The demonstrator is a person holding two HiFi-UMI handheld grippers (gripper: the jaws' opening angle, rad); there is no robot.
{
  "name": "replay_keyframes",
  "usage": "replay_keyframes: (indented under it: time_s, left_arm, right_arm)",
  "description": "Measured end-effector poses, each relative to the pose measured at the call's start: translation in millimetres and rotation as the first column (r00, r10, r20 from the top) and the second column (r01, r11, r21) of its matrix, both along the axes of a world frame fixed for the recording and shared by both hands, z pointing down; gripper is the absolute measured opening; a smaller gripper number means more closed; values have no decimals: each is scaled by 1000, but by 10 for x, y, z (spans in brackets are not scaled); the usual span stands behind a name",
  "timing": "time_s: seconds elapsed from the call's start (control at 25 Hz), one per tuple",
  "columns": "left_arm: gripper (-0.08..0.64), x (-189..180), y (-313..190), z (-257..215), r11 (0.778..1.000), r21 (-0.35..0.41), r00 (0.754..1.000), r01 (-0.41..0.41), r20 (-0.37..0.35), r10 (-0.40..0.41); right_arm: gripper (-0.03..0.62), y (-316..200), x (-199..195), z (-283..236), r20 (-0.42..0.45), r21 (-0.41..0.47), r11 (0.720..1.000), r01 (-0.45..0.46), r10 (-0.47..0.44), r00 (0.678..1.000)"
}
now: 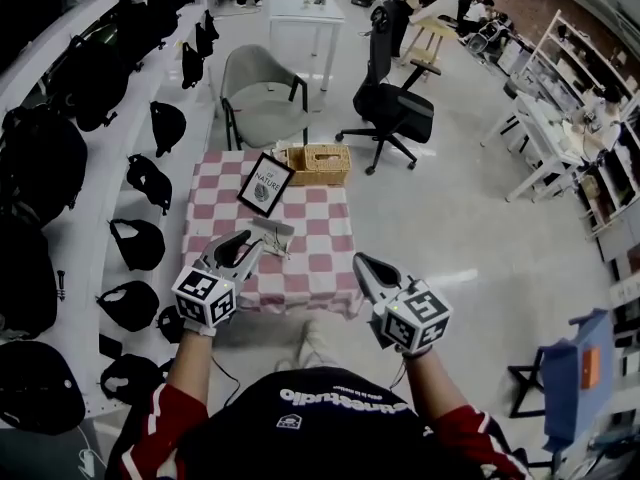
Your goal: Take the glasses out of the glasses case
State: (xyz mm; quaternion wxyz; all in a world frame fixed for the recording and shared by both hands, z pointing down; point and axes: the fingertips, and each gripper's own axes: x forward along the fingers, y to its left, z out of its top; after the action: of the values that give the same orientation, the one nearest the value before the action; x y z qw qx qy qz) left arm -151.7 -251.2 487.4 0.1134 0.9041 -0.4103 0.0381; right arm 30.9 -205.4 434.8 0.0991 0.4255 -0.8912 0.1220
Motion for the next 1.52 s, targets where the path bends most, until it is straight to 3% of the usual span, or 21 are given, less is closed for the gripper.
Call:
replay_keyframes:
  time_s: [0.4,0.8,0.92,1.28,1.52]
  left_arm:
    - [109,110,-215,437,998,-25,990,-54,127,57]
    - [109,326,-426,966,988,-50,943,-143,296,151]
    - [109,398,-488,1117,983,-52,915,-175,359,182]
    - [109,525,-628,1724,957,-90,795,-277,538,281]
    - [109,569,-711,2104,929,-153,713,-336,604,357]
  right_arm:
    - [4,-139,-55,150,-2,-29,999,19,-20,1000]
    - [4,-360,16,281,-8,-61,998,11,-12,1000]
    - [5,-436,63,307,-11,-68,998,6,-7,1000]
    - [4,-663,110,428,-6,-95,996,1,-2,1000]
    - [5,-825,163,518,-4,-120,993,-6,5,1000]
